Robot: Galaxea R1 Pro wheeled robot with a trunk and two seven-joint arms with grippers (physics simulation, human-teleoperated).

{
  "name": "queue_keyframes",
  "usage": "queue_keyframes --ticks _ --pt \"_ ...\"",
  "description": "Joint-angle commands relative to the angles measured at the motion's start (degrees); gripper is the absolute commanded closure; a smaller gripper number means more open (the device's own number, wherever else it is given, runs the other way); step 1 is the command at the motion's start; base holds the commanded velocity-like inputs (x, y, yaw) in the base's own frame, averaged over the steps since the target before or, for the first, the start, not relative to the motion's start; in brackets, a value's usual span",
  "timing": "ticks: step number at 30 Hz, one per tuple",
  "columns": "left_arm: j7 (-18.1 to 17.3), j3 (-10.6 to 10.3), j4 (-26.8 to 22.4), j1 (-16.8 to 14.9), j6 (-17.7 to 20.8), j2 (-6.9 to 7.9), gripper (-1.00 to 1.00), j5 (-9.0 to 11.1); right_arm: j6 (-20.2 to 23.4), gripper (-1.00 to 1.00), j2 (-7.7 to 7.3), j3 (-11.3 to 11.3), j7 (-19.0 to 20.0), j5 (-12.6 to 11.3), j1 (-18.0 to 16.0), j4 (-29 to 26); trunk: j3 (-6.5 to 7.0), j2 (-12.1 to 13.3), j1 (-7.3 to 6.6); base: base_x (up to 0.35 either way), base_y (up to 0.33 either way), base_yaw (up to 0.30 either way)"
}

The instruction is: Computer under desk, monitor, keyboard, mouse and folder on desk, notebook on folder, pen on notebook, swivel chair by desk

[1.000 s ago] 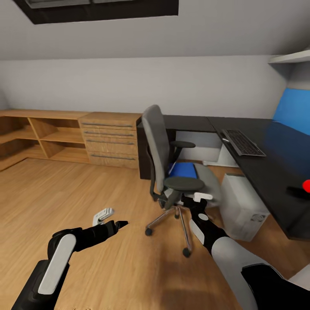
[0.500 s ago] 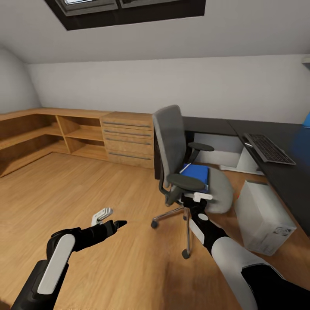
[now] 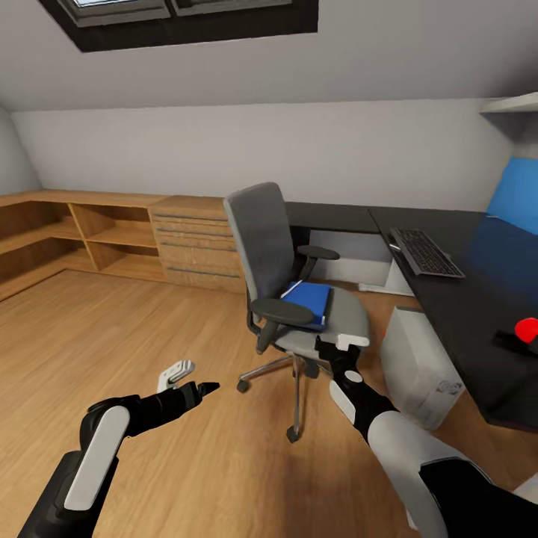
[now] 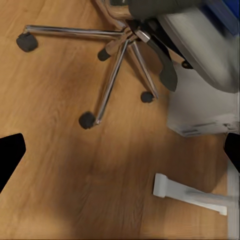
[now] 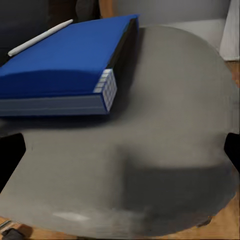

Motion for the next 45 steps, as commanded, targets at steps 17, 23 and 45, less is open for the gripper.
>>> queue_keyframes --ticks 17,23,45 --pt "0.55 0.07 -0.08 -0.02 0.22 0.01 -1.00 0.61 -0.23 -1.00 -0.11 0.45 -0.13 -0.63 -0.05 0.06 0.22 -0.02 -0.01 -0.004 -0.023 -0.202" --pt "0.55 0.07 -0.08 -0.02 0.22 0.01 -1.00 0.61 -0.23 -1.00 -0.11 0.45 -0.13 -0.67 -0.05 0.06 0.22 -0.02 -0.01 0.000 0.000 -0.011" --pt "0.55 0.07 -0.08 -0.02 0.31 0.01 -1.00 0.54 -0.23 -1.00 -0.05 0.12 -0.56 -1.08 -0.05 -0.18 0.22 -0.02 -0.01 0.011 0.000 0.000"
